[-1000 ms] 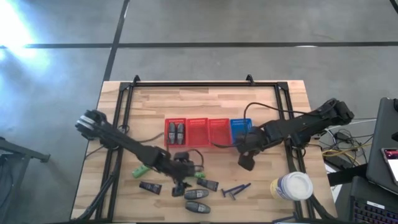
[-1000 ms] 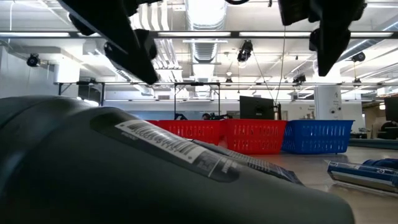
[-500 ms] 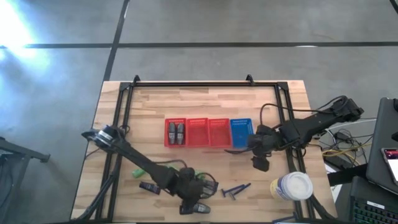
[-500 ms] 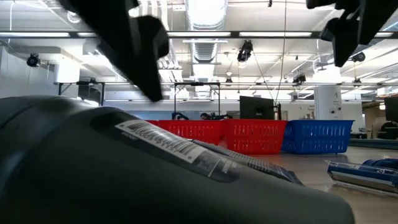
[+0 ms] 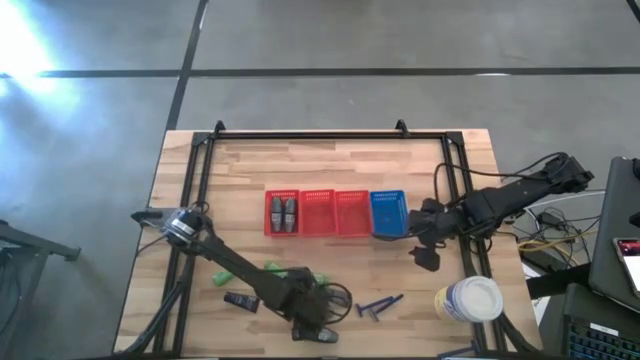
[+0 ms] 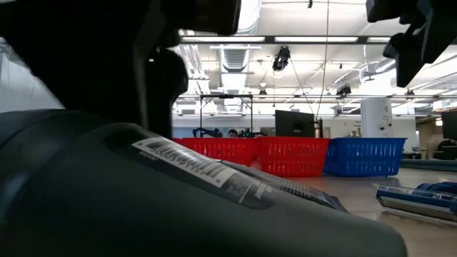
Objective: Pick & Place Travel size toiletries
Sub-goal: Put the black deodorant into the left red bin
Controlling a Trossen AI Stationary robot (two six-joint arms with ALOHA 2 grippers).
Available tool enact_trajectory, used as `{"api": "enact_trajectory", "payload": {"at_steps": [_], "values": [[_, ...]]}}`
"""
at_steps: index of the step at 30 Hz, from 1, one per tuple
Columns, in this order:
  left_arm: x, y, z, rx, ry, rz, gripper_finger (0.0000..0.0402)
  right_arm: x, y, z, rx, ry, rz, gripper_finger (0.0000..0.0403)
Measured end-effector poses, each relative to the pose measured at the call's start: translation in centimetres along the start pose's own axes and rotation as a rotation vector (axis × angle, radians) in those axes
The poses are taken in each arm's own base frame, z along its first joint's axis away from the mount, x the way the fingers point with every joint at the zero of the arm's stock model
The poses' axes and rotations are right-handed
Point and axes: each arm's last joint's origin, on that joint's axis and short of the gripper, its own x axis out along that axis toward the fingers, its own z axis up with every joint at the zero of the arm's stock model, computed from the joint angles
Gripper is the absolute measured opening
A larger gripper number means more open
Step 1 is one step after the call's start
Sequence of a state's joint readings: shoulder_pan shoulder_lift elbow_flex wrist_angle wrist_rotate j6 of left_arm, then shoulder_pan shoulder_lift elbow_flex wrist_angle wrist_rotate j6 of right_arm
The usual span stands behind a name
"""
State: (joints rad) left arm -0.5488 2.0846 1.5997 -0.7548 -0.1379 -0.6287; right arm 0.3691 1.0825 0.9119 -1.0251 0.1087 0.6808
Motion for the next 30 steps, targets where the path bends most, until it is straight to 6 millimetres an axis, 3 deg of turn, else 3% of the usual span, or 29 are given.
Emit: {"api": "enact_trajectory", "payload": {"at_steps": [7, 22, 30], "values": [[0.5, 0.9, -0.3, 0.1, 0.041, 0.034, 0.0287, 0.9, 0.6, 0.6, -0.029, 0.0, -0.001, 0.0364], [1.4, 0.8, -0.2, 0.336, 0.009, -0.058, 0.0285, 1.3, 0.9, 1.0, -0.001, 0.013, -0.01, 0.0361], [1.6, 1.0, -0.4, 0.316, 0.029, -0.066, 0.0214, 1.3, 0.9, 1.0, 0.003, 0.013, -0.011, 0.0352]]}}
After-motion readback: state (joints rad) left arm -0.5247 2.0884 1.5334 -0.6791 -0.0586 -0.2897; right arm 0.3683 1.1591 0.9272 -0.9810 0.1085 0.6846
